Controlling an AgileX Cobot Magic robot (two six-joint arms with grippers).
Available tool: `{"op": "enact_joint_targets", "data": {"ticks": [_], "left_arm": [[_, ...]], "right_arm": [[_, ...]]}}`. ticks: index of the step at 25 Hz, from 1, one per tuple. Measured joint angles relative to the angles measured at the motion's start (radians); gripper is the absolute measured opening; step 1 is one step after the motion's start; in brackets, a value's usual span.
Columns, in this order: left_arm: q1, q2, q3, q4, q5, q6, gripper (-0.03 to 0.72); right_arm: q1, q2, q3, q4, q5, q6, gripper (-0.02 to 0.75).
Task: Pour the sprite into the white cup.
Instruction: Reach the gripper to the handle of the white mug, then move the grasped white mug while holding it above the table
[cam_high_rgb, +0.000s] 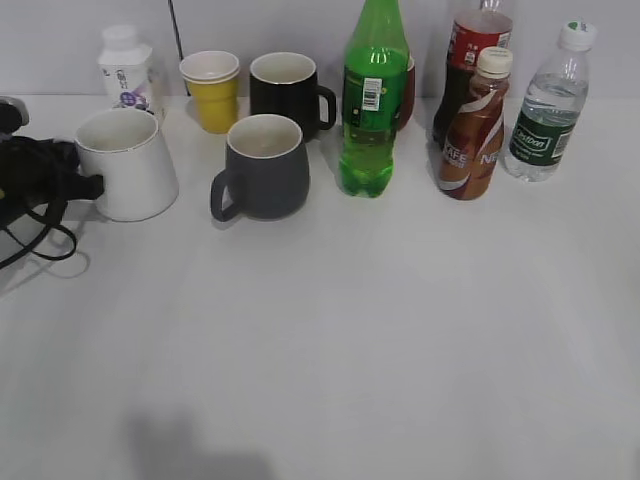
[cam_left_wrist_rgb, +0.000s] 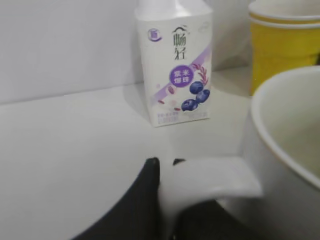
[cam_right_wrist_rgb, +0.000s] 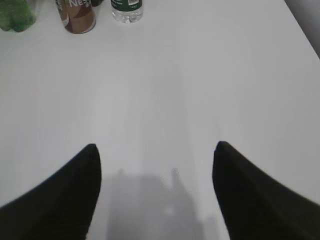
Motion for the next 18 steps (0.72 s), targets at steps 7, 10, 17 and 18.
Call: {"op": "enact_joint_targets", "data": {"ticks": [7,10,17,18], "left_arm": [[0.000,-0.142,0.056,0.027,0.090,0.014,0.042],[0.000,-0.236,0.093,0.028,0.091,0.015,0.041],[0.000,-0.413,0.165,0.031,0.141,0.015,0.041],[0.000,-0.430,0.171,0.032,0.148,0.015,0.041]], "right_arm": [[0.000,0.034,-0.018,0.155,-0.107,-0.144,0.520],[0.000,0.115,-0.023,0.242,-0.413,-0.270,0.520],[0.001,0.404,-0.028,0.386,-0.943,-0.414,0.520],[0.002,0.441,-0.028,0.401,-0.970,-0.415,0.520]]}}
